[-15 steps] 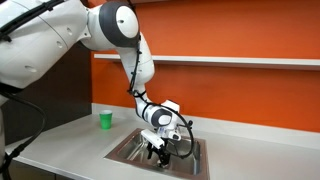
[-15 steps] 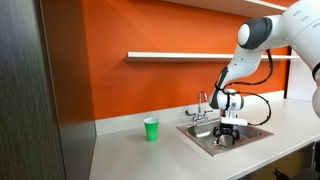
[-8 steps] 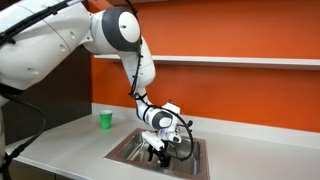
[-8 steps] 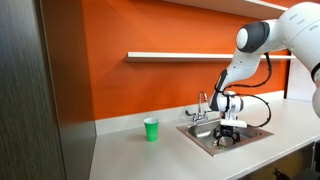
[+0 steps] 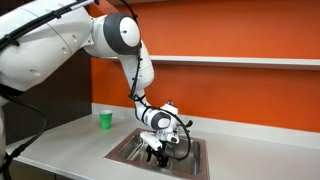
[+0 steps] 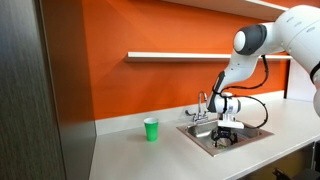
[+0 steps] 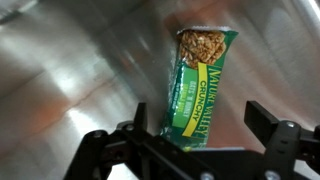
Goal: Pick up the snack from the sink and place it on the counter
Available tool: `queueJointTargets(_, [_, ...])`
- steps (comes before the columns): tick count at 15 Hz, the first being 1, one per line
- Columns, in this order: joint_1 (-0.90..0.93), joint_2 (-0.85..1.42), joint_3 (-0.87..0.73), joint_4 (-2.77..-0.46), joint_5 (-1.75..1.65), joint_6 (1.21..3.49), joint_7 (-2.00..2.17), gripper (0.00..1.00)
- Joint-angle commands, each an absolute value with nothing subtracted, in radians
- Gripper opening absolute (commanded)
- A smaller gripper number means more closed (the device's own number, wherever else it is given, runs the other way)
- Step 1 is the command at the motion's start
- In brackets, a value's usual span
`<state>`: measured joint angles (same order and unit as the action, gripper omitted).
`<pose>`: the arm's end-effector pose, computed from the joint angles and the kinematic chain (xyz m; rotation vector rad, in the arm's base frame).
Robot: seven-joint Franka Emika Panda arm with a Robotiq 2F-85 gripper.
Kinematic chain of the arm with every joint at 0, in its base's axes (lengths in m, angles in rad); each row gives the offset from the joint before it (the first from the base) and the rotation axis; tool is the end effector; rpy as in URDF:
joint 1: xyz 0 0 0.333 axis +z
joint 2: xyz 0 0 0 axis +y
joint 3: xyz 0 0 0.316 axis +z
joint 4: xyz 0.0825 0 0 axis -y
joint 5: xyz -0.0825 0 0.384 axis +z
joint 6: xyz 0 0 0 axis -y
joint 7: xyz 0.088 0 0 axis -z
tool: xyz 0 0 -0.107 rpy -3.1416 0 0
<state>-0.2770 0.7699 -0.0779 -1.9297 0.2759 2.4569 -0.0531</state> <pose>0.5416 -0.2027 0.0669 -2.8875 0.7699 0.3157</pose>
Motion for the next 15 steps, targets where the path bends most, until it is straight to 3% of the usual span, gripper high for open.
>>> queueJointTargets(1, [-0.263, 0.784, -0.088, -1.898, 0.256, 2.414, -0.007, 1.00])
queueJointTargets(12, [-0.267, 0.802, -0.092, -1.884, 0.257, 2.405, 0.000, 0.99])
queueJointTargets(13, [-0.269, 0.804, -0.093, -1.882, 0.257, 2.402, -0.003, 0.75])
queueJointTargets(14, [-0.270, 0.806, -0.093, -1.879, 0.256, 2.398, -0.004, 0.75])
queueJointTargets(15, [-0.272, 0.807, -0.093, -1.876, 0.257, 2.393, -0.007, 0.68])
